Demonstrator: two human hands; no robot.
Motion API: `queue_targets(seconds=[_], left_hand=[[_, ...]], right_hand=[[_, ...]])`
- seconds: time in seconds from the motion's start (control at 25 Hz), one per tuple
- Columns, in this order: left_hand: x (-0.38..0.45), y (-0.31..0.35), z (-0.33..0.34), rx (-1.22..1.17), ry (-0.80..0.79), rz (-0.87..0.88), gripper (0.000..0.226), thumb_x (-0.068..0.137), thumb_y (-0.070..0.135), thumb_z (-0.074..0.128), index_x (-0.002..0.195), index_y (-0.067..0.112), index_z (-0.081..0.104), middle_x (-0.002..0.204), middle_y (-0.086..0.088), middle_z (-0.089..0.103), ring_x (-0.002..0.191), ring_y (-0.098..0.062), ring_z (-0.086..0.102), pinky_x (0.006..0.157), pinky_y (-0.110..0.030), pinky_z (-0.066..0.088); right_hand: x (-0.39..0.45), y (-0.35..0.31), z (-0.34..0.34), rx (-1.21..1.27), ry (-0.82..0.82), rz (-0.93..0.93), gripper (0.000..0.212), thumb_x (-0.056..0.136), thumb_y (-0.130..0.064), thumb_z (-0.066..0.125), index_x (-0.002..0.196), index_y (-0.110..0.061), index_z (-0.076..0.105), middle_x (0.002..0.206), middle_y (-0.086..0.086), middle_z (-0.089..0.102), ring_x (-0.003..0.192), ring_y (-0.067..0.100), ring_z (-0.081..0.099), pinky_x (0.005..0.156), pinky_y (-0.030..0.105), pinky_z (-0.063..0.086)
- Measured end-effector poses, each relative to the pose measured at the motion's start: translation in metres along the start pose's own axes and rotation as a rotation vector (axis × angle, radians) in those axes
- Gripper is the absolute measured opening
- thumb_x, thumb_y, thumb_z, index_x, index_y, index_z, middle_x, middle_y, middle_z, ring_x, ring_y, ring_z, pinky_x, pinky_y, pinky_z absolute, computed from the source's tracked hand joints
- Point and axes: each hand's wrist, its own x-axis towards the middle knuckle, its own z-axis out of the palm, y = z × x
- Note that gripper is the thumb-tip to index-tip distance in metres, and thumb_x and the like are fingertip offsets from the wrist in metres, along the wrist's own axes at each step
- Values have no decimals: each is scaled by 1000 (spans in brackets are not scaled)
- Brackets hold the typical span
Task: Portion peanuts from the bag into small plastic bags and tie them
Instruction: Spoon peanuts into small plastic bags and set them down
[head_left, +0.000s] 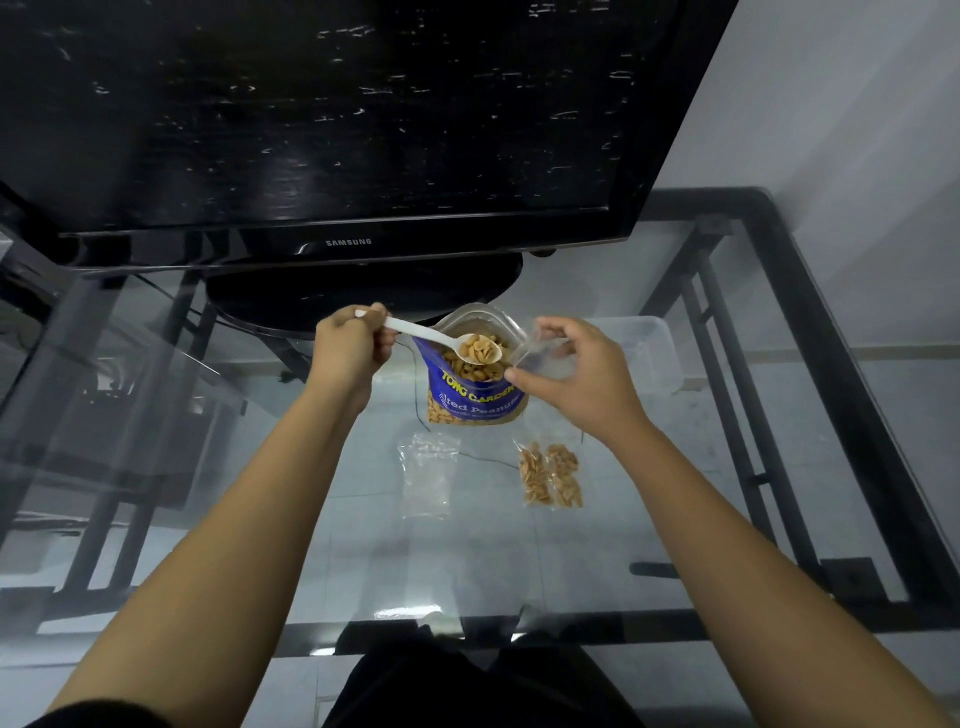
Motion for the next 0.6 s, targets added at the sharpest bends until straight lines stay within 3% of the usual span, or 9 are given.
queue_targets(seconds=[0.16, 0.28, 0.36, 0.48, 0.56, 0.6], left_hand=[[1, 26, -3, -92, 23, 24, 19, 92, 6, 47, 76, 12, 55, 65, -1, 48, 55, -7, 45, 45, -13, 40], [-8, 49, 1, 30, -38, 136, 18, 92, 11, 49, 76, 13, 57, 65, -1, 51, 55, -6, 47, 50, -15, 41], [-23, 63, 8, 226, -102, 301, 16, 92, 18, 51, 78, 15, 60, 68, 0, 56, 58, -6, 52, 54, -17, 45], [-53, 80, 18, 638, -189, 748, 16, 91, 25, 54, 83, 16, 64, 65, 0, 61, 59, -7, 55, 59, -19, 43], [-64, 88, 19, 751, -142, 975, 17, 90, 26, 54, 82, 16, 64, 63, -3, 60, 56, -8, 50, 55, -20, 38], [-61, 90, 17, 719, -59, 994, 17, 90, 27, 54, 79, 18, 64, 62, -3, 59, 55, -9, 49, 55, -22, 37]], right_hand=[[8, -12, 7, -131, -6, -58, 60, 66, -43, 79, 116, -19, 57, 114, -2, 62, 100, 14, 57, 86, 36, 50], [10, -21, 13, -58, 10, -53, 58, 65, -42, 80, 115, -21, 58, 112, -4, 63, 100, 11, 56, 83, 27, 48], [9, -27, 19, 51, 38, -43, 56, 65, -40, 80, 114, -22, 58, 111, -5, 63, 98, 8, 56, 81, 22, 46], [7, -35, 28, 223, 88, -35, 52, 66, -37, 81, 111, -23, 59, 105, -7, 64, 93, 5, 59, 78, 18, 49], [7, -39, 30, 294, 111, -14, 48, 67, -34, 80, 110, -23, 60, 99, -13, 63, 88, 0, 59, 73, 11, 48], [7, -40, 29, 315, 116, 3, 48, 69, -34, 80, 110, -23, 59, 97, -15, 62, 86, -1, 59, 70, 8, 47]])
